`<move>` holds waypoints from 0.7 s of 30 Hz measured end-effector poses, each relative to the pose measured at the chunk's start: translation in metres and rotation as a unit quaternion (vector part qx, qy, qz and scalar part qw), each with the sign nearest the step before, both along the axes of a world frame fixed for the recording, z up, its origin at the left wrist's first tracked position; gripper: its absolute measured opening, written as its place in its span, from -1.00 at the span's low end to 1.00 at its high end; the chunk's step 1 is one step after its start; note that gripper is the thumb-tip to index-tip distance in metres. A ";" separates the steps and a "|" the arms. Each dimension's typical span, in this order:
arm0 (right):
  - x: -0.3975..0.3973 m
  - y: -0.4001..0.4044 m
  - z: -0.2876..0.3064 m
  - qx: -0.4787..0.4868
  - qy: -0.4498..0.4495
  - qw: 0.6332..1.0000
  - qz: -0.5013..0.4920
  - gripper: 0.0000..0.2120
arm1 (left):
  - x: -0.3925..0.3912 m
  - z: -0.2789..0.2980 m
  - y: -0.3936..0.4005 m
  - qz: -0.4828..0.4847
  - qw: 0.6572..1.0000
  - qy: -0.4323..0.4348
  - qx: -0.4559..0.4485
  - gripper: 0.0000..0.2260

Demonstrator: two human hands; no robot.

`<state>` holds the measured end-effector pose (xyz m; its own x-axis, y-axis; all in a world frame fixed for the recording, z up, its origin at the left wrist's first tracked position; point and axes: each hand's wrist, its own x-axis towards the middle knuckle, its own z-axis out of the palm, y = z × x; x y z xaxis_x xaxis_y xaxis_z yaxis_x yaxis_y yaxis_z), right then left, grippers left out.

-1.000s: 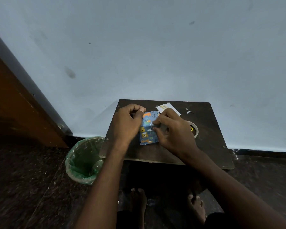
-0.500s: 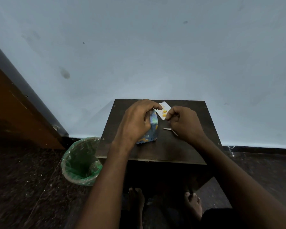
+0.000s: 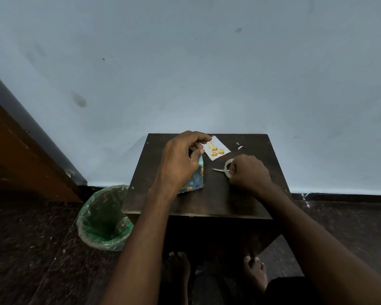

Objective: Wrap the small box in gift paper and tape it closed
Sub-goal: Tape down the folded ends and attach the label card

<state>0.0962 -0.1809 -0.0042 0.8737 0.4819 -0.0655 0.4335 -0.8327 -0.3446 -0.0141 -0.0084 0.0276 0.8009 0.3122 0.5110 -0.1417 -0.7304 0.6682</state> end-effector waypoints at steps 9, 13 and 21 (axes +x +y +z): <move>-0.014 0.002 0.028 0.362 0.136 0.920 -0.058 -0.96 | 0.002 0.000 0.002 -0.006 0.999 0.018 -0.034 -0.70; -0.031 0.008 0.031 0.441 0.219 0.869 -0.050 -0.95 | 0.001 0.001 0.002 -0.004 0.999 0.020 -0.036 -0.71; -0.031 0.007 0.027 0.437 0.219 0.871 -0.053 -0.94 | 0.004 -0.004 0.005 -0.012 1.000 0.013 0.002 -0.76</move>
